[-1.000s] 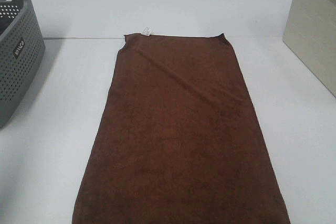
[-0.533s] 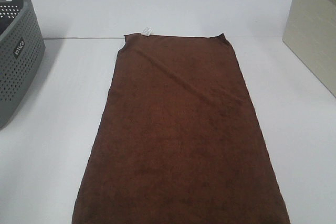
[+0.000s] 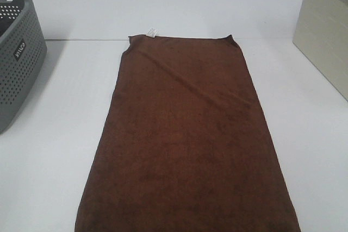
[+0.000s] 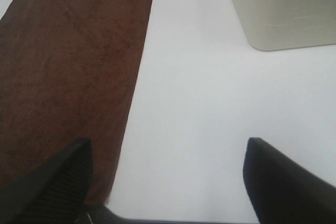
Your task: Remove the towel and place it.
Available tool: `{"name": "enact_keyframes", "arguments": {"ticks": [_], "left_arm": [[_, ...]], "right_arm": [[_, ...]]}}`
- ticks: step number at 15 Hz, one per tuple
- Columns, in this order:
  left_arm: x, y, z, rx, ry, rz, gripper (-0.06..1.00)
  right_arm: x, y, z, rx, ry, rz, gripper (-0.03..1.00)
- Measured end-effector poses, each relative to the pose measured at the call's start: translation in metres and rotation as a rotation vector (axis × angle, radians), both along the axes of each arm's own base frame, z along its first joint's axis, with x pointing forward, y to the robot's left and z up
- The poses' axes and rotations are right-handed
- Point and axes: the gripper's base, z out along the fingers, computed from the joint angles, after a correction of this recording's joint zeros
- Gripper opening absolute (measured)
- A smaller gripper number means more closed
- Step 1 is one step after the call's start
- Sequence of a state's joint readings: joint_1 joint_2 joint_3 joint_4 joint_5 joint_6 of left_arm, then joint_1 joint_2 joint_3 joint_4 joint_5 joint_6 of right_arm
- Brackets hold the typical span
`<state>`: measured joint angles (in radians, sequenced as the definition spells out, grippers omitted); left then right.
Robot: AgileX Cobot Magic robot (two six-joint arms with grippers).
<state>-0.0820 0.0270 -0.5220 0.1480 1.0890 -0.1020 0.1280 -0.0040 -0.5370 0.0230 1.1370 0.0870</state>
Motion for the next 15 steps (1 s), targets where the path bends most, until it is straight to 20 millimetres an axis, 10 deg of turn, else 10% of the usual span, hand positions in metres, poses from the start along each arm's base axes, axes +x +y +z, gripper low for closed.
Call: {"name": "enact_keyframes", "arguments": {"ticks": [15], "left_arm": [[-0.0008, -0.007, -0.005, -0.021, -0.036, -0.015, 0.77]], "right_arm": [[0.0072, 0.002, -0.0037, -0.066, -0.049, 0.062, 0.76]]}}
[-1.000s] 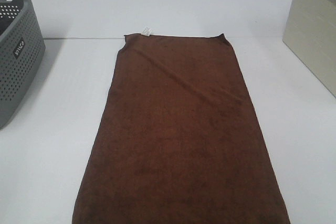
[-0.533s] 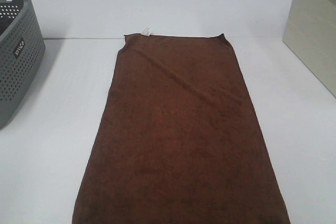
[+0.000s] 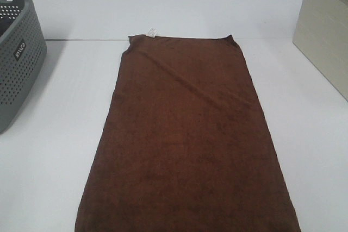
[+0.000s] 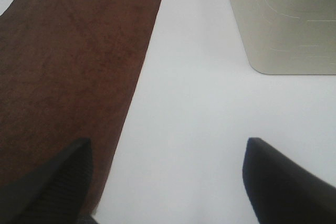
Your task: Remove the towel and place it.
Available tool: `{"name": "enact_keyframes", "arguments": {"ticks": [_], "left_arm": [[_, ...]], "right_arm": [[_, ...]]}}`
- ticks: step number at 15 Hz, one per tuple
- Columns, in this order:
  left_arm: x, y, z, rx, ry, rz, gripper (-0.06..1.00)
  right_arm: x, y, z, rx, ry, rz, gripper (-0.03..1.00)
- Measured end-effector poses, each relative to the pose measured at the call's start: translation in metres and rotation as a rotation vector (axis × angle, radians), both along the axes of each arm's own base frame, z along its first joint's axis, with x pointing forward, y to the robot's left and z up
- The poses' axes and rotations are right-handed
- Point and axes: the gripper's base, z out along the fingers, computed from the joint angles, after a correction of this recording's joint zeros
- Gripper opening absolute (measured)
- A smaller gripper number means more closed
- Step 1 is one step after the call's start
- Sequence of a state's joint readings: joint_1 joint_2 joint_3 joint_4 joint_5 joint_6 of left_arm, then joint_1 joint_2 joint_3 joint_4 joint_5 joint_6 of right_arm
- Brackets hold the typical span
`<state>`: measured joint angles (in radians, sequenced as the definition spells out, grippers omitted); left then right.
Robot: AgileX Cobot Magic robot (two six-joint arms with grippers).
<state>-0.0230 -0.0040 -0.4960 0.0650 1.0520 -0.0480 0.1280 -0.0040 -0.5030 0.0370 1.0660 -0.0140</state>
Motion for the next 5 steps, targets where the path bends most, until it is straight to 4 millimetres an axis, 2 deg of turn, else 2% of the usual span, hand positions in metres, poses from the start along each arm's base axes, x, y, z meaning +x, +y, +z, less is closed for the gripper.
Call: {"name": "enact_keyframes", "arguments": {"ticks": [5], "left_arm": [[-0.0001, -0.0004, 0.0, -0.002, 0.0, 0.009, 0.77]], "right_arm": [[0.0, 0.0, 0.0, 0.0, 0.0, 0.0, 0.76]]}}
